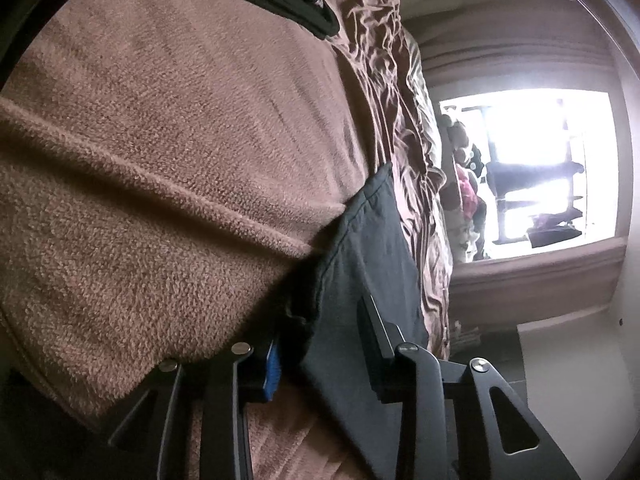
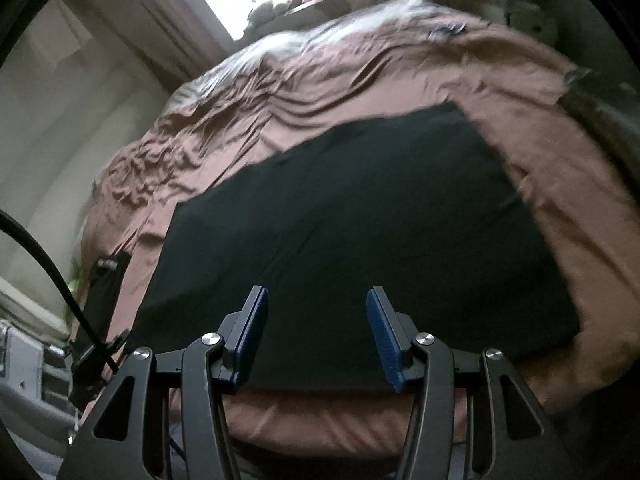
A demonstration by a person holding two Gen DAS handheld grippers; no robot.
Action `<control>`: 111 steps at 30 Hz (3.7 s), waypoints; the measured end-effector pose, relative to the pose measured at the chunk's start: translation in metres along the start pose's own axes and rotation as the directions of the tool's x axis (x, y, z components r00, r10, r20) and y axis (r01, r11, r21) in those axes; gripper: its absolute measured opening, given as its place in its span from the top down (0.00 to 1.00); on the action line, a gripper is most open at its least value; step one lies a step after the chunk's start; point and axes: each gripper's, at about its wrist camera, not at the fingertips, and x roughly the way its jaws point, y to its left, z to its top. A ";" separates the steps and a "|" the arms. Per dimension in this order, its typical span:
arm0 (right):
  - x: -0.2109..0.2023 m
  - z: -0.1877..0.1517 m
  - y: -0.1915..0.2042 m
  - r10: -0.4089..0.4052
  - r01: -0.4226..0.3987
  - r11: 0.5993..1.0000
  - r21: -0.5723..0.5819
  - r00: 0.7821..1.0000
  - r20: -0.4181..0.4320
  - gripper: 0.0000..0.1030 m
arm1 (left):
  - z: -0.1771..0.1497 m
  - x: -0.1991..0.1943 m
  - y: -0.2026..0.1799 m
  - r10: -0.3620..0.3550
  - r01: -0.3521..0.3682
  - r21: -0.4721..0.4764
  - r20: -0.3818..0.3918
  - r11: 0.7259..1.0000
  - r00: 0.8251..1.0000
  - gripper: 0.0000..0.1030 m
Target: Fold small clothes
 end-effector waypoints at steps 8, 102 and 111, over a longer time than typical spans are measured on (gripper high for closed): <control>0.063 0.012 0.015 -0.025 0.015 0.997 -0.080 0.991 -0.129 0.52 | -0.002 -0.003 0.003 0.004 -0.004 -0.022 0.036 1.000 0.999 0.90; 0.161 0.087 0.019 0.066 -0.077 0.996 -0.034 0.967 -0.245 0.96 | 0.006 -0.016 -0.068 -0.467 0.465 -0.048 -0.040 0.884 0.883 0.93; 0.146 0.049 0.011 0.078 -0.090 0.995 -0.030 0.956 -0.282 0.96 | 0.006 -0.012 -0.106 -0.495 0.499 0.011 -0.105 0.867 0.862 0.93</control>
